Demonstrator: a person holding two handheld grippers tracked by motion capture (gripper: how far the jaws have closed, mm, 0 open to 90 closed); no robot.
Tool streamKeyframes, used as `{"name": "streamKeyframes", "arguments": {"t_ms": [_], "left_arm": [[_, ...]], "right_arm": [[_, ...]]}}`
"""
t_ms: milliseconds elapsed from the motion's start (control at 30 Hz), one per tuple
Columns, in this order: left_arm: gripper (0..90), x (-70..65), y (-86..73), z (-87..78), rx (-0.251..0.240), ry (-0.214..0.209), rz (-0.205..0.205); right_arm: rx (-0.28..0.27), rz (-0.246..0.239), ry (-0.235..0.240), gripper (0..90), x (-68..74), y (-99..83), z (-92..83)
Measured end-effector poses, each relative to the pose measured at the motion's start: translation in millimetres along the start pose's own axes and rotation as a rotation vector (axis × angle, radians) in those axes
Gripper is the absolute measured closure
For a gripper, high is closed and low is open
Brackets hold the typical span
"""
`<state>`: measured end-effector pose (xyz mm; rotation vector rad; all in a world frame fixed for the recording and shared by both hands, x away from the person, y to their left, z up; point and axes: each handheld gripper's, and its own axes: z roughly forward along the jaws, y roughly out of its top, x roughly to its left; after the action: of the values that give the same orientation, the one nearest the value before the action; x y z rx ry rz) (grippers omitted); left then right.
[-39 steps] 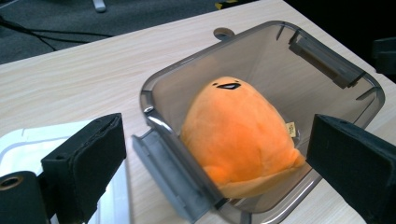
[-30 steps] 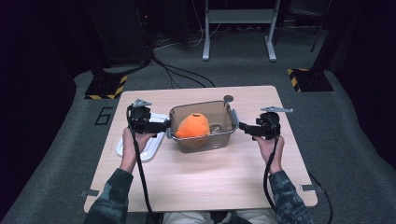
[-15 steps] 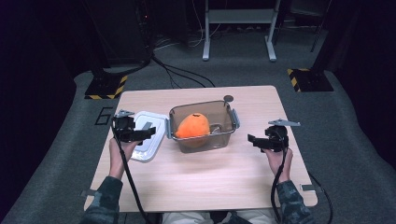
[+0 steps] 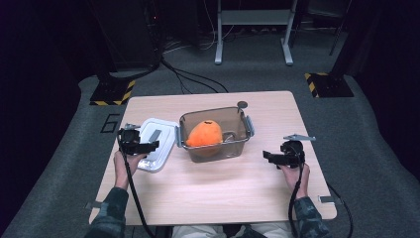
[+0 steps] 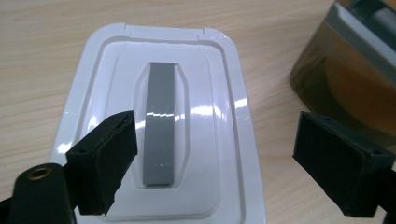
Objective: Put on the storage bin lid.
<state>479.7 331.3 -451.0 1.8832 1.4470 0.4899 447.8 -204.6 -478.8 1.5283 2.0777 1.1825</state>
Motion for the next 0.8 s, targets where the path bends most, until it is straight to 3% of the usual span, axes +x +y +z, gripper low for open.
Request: {"name": "streamKeyframes", "arguments": {"t_ms": [233,433,600,800], "left_arm": [[16.2,8.5,0.7,29.6,0.052,0.034,0.007],[26.6,21.5,-1.6,51.9,0.102,0.066,-0.003],[39.4,28.0,-2.5,61.5,0.118,0.054,-0.026],[51.3,28.6,-0.2,64.6,0.125,0.061,-0.006]], "right_arm": [[0.0,-0.007,0.01,14.4,3.0,4.4,-1.0],[-0.001,-0.013,0.019,14.4,6.1,9.2,-1.5],[-0.001,-0.017,0.025,14.5,8.4,13.2,-1.9],[-0.004,-0.02,0.037,14.6,9.9,19.2,-1.8]]}}
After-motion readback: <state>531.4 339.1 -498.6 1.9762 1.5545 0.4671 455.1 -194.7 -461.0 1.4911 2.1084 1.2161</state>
